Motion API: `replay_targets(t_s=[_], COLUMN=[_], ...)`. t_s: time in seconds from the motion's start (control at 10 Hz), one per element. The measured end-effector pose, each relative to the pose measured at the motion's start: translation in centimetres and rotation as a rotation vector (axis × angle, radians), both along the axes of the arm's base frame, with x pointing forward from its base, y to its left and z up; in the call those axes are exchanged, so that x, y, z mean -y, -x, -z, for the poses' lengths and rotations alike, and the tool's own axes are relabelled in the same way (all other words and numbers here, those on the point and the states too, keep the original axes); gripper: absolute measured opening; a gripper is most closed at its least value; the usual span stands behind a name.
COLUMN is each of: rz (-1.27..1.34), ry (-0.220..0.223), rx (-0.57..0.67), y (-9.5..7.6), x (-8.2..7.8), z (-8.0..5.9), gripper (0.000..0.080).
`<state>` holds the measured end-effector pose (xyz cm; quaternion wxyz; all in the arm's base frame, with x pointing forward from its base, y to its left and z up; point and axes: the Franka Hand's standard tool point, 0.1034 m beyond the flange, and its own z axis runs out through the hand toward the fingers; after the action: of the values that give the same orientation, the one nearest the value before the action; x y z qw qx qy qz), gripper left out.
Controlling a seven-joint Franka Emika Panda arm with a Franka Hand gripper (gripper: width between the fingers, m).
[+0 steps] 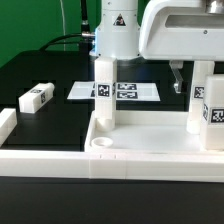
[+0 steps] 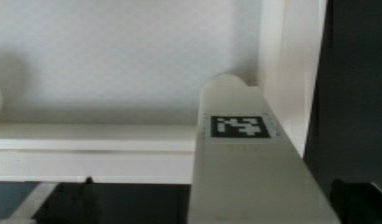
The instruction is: Assemble desk
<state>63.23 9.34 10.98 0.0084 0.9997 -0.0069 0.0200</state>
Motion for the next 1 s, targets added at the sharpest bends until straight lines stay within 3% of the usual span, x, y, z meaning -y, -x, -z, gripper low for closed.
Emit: replay_targets(t_s=[0.1,0.2,0.3,0.4,0.5,1.0], rz=[0.014,0.020,0.036,0.041,0.086,0.465], ry=[-0.001,-0.001,-0.001,-0.003,-0.004,-0.027], rx=[0.000,0.000,0.000,0.000,0.000,0.005], y=[0.00,0.00,0.00,0.01,0.05,0.04], x=[0.00,0.05,0.05,0.01,0.05,-0.04], z=[0.00,0.01,0.01,0.01,0.08,0.02], gripper=[0.0649,0.0557,0.0373,0.0373,0.0290,0.0290])
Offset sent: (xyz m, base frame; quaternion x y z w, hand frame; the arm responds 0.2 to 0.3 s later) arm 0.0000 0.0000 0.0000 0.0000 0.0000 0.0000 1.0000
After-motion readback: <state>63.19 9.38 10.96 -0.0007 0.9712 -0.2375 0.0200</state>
